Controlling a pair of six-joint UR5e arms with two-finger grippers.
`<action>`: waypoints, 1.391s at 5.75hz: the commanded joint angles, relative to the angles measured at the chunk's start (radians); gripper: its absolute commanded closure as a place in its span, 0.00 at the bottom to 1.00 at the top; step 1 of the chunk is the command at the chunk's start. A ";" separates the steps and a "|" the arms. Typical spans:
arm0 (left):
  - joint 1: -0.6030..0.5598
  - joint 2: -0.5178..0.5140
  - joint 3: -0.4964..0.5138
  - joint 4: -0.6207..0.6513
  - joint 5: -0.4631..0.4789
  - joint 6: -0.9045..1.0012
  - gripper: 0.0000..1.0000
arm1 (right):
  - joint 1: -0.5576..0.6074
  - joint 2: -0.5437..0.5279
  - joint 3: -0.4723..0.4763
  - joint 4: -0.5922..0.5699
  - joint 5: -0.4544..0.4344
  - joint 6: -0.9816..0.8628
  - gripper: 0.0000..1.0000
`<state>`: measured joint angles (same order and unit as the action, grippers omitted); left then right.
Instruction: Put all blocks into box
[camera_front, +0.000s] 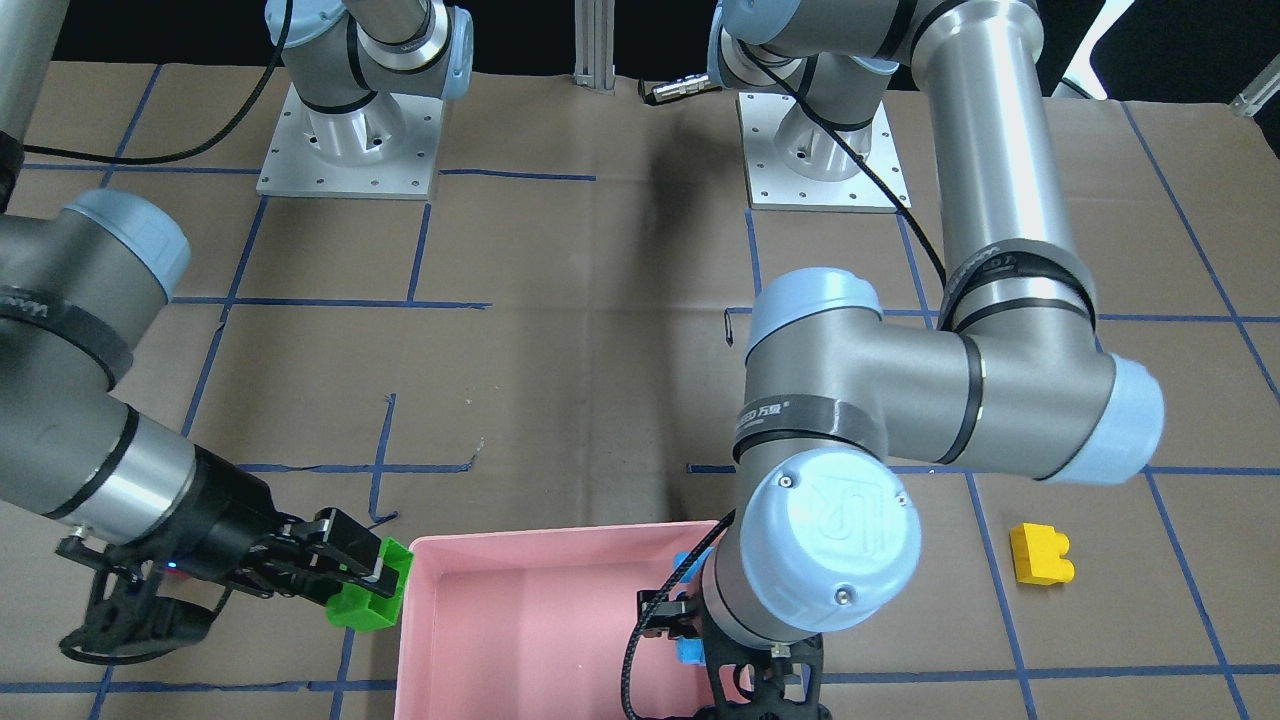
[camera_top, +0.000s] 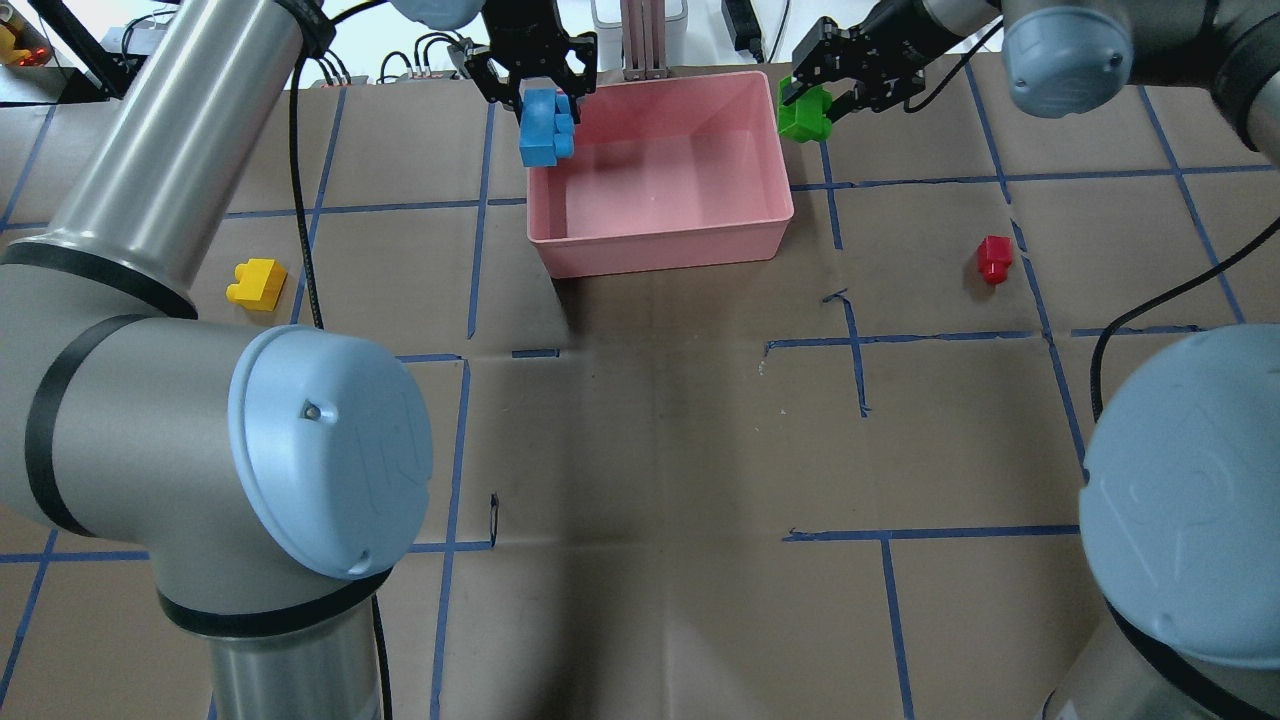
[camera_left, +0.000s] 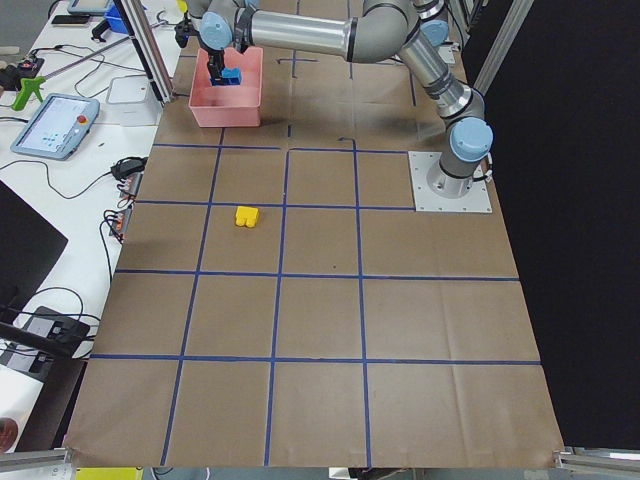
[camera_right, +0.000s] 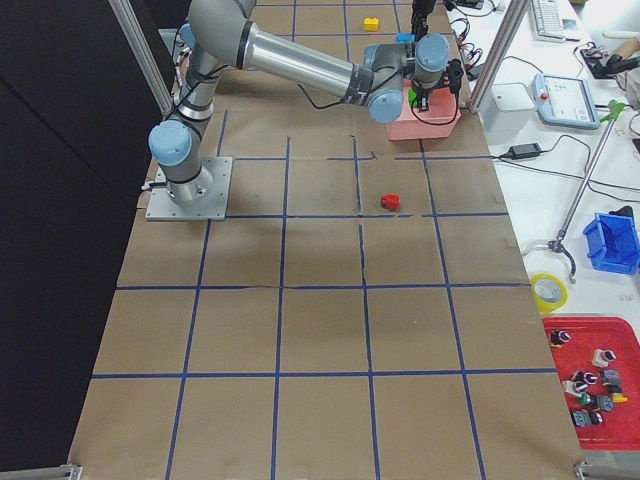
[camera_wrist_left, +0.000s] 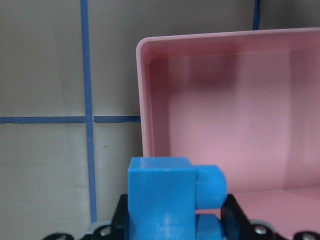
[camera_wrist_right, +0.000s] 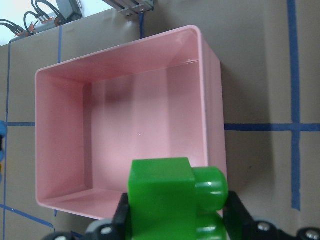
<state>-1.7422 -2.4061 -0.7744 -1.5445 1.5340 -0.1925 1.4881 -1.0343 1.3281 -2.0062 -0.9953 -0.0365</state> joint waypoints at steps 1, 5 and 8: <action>-0.028 -0.027 -0.034 0.087 -0.003 -0.039 0.74 | 0.070 0.078 -0.064 0.000 0.006 0.048 0.91; 0.018 0.068 -0.034 0.067 -0.011 -0.058 0.00 | 0.095 0.089 -0.070 0.001 0.089 0.106 0.01; 0.209 0.215 -0.046 -0.124 -0.026 0.193 0.00 | 0.026 0.048 -0.055 0.012 0.031 -0.003 0.01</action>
<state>-1.5954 -2.2310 -0.8180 -1.6069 1.5060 -0.1075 1.5523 -0.9664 1.2690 -1.9984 -0.9349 0.0172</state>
